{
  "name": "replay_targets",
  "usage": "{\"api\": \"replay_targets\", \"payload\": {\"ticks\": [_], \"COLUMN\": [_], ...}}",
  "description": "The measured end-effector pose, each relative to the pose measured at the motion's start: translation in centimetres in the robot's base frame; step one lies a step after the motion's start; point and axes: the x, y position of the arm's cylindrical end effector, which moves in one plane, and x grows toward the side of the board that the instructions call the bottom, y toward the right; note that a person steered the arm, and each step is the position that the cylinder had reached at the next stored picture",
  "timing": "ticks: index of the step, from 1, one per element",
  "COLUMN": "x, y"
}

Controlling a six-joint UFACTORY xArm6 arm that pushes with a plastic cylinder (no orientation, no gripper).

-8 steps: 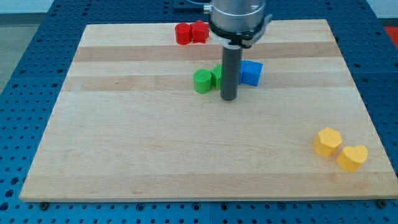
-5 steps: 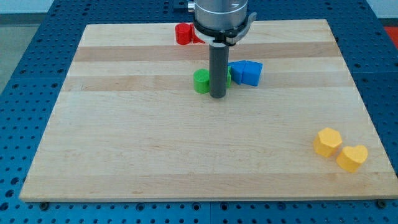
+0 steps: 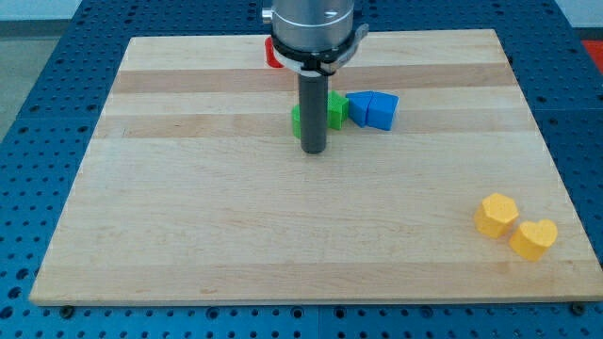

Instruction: Move green circle up a bit

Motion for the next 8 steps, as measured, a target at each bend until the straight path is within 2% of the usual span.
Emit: {"api": "replay_targets", "payload": {"ticks": [2, 8], "x": [-1.7, -2.6], "y": [-0.4, -1.0]}}
